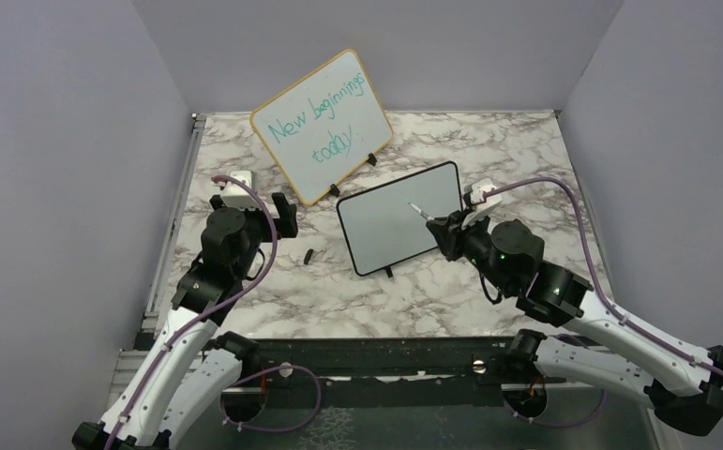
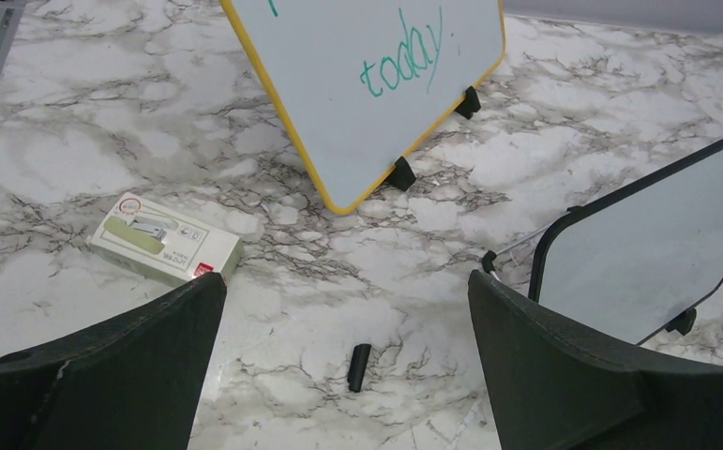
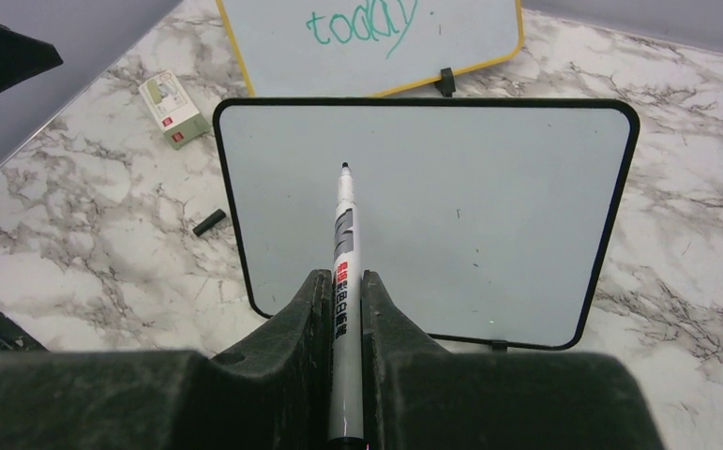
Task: Write a sentence on the whiteboard
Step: Place the pen cap at the center of the board, then write a sentence on the whiteboard.
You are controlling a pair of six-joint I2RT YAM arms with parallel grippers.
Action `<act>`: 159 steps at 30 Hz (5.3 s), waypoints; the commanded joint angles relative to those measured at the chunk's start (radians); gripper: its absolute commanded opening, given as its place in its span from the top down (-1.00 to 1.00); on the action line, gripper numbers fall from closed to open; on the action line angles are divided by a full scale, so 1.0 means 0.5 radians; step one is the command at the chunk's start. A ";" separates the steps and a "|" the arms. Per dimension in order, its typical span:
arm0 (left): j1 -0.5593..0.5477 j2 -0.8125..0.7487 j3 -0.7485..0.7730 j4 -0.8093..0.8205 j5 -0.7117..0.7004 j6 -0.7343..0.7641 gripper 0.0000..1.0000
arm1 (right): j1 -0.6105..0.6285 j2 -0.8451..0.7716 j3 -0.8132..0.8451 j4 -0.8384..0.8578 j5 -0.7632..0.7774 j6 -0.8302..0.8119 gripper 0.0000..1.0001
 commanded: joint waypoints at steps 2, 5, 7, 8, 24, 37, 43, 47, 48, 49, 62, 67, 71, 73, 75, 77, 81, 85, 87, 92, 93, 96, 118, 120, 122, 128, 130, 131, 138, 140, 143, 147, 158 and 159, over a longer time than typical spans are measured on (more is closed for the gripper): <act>0.013 -0.064 -0.040 0.178 0.120 0.016 -0.98 | 0.004 -0.047 0.086 -0.144 -0.018 0.062 0.99; 0.017 -0.016 -0.006 0.149 0.154 0.005 -0.96 | 0.004 -0.094 0.070 -0.129 -0.063 0.086 0.99; 0.016 0.043 0.030 0.102 0.199 0.038 -0.98 | 0.004 -0.129 0.047 -0.092 -0.094 0.085 0.99; 0.016 0.081 0.048 0.073 0.205 0.047 -0.98 | 0.003 -0.142 0.033 -0.072 -0.099 0.085 0.99; 0.019 0.177 -0.026 0.225 0.367 0.050 -0.98 | 0.004 -0.092 -0.047 0.010 -0.167 0.100 0.99; 0.080 0.823 0.445 0.424 1.059 0.252 -0.85 | 0.004 0.088 0.078 -0.092 -0.077 -0.074 0.99; 0.238 1.014 0.517 0.613 1.566 0.186 -0.82 | 0.004 0.162 0.134 -0.113 -0.020 -0.130 0.99; 0.350 1.194 0.547 0.763 2.022 0.054 -0.65 | 0.004 0.202 0.162 -0.117 -0.001 -0.178 0.99; 0.350 1.233 0.562 0.764 2.076 0.054 -0.62 | 0.004 0.217 0.165 -0.114 -0.001 -0.184 0.99; 0.350 1.271 0.574 0.764 2.121 0.056 -0.60 | 0.004 0.231 0.162 -0.113 -0.003 -0.185 0.99; 0.351 1.569 0.608 0.840 2.537 0.003 0.05 | 0.004 0.341 0.219 -0.073 -0.223 -0.236 0.99; 0.329 1.674 0.640 0.855 2.641 -0.012 0.18 | 0.004 0.372 0.233 -0.045 -0.289 -0.238 0.99; 0.301 1.728 0.655 0.863 2.679 -0.013 0.28 | 0.004 0.396 0.234 -0.021 -0.323 -0.237 0.99; 0.289 1.750 0.658 0.863 2.692 -0.015 0.33 | 0.004 0.408 0.235 -0.008 -0.341 -0.235 0.99; 0.279 1.766 0.661 0.863 2.705 -0.015 0.38 | 0.006 0.420 0.240 0.005 -0.365 -0.228 0.99; 0.274 1.772 0.661 0.863 2.711 -0.010 0.48 | 0.007 0.430 0.241 0.018 -0.373 -0.223 0.99; 0.271 1.773 0.657 0.863 2.749 0.010 0.74 | 0.012 0.439 0.224 0.063 -0.391 -0.213 0.99; 0.271 1.750 0.632 0.863 2.770 0.036 0.97 | 0.067 0.441 0.173 0.170 -0.378 -0.203 0.99; 0.271 1.735 0.618 0.863 2.787 0.051 1.00 | 0.108 0.452 0.146 0.221 -0.324 -0.212 0.99; 0.271 1.707 0.590 0.805 2.811 0.131 1.00 | 0.289 0.503 0.110 0.346 -0.062 -0.296 0.99; 0.271 1.707 0.586 0.795 2.818 0.141 1.00 | 0.326 0.516 0.105 0.371 0.005 -0.310 0.99; 0.271 1.707 0.563 0.782 2.815 0.153 1.00 | 0.395 0.574 0.099 0.419 0.144 -0.320 0.99; 0.274 1.707 0.507 0.772 2.627 0.128 1.00 | 0.535 0.938 0.053 0.913 0.475 -0.283 0.99; 0.273 1.713 0.505 0.780 2.626 0.129 1.00 | 0.556 0.996 0.092 0.906 0.550 -0.305 0.99; 0.272 1.708 0.497 0.789 2.618 0.129 1.00 | 0.581 1.050 0.120 0.917 0.618 -0.320 0.99; 0.274 1.707 0.496 0.795 2.603 0.129 1.00 | 0.608 1.141 0.190 0.912 0.706 -0.387 0.99; 0.274 1.707 0.496 0.796 2.604 0.129 1.00 | 0.611 1.160 0.208 0.906 0.720 -0.389 0.99; 0.274 1.707 0.496 0.795 2.603 0.129 1.00 | 0.614 1.167 0.219 0.902 0.726 -0.390 0.99; 0.274 1.705 0.496 0.795 2.597 0.128 1.00 | 0.620 1.223 0.314 0.796 0.729 -0.380 0.99; 0.274 1.704 0.496 0.795 2.593 0.127 1.00 | 0.624 1.239 0.348 0.746 0.729 -0.364 0.99; 0.274 1.704 0.496 0.795 2.593 0.126 1.00 | 0.633 1.262 0.379 0.693 0.738 -0.346 0.99; 0.274 1.704 0.496 0.795 2.596 0.123 1.00 | 0.636 1.293 0.413 0.643 0.775 -0.343 0.99; 0.274 1.709 0.496 0.801 2.595 0.120 1.00 | 0.636 1.357 0.469 0.555 0.790 -0.241 0.99; 0.274 1.710 0.496 0.801 2.596 0.117 1.00 | 0.636 1.361 0.473 0.551 0.792 -0.238 0.99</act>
